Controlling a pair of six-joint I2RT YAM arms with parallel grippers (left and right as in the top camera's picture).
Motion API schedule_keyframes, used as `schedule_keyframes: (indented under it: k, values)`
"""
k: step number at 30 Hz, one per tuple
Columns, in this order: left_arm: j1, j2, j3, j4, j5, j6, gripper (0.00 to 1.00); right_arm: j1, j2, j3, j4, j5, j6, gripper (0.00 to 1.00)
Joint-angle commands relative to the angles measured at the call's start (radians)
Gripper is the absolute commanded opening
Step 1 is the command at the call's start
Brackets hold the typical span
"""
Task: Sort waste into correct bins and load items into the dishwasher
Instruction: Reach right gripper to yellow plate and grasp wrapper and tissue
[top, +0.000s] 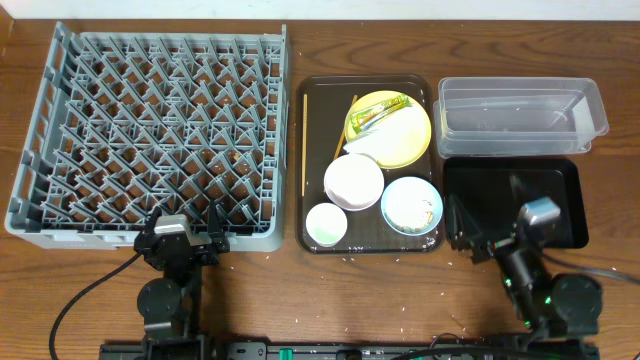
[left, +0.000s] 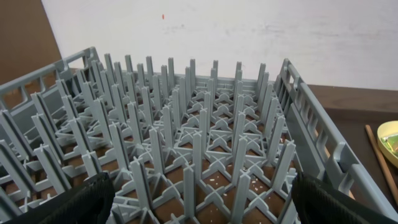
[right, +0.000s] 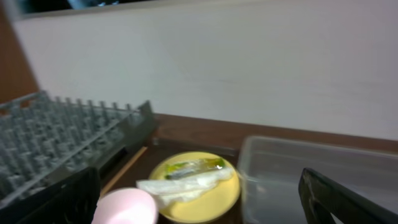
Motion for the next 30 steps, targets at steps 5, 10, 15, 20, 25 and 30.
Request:
schedule_keyframes:
  k: [5,10,15,20,25,30]
  values:
    - [0.005,-0.001,-0.017,-0.037,-0.015,0.014,0.92,-0.001,0.343,0.325,-0.144,-0.179,0.011,0.99]
    - [0.005,-0.001,-0.017,-0.037,-0.016,0.014,0.92,0.000,0.620,0.641,-0.363,-0.283,0.012,0.99]
    - [0.005,-0.001,-0.017,-0.037,-0.016,0.014,0.92,0.074,0.909,0.986,-0.620,-0.225,0.011,0.99]
    - [0.005,-0.001,-0.017,-0.037,-0.016,0.014,0.92,0.183,1.209,1.256,-0.777,-0.109,0.012,0.99]
    - [0.005,-0.001,-0.017,-0.037,-0.016,0.014,0.92,0.196,1.351,1.273,-0.719,-0.177,0.041,0.99]
    - [0.005,-0.001,-0.017,-0.037,-0.016,0.014,0.92,0.199,1.456,1.273,-0.673,-0.211,0.079,0.95]
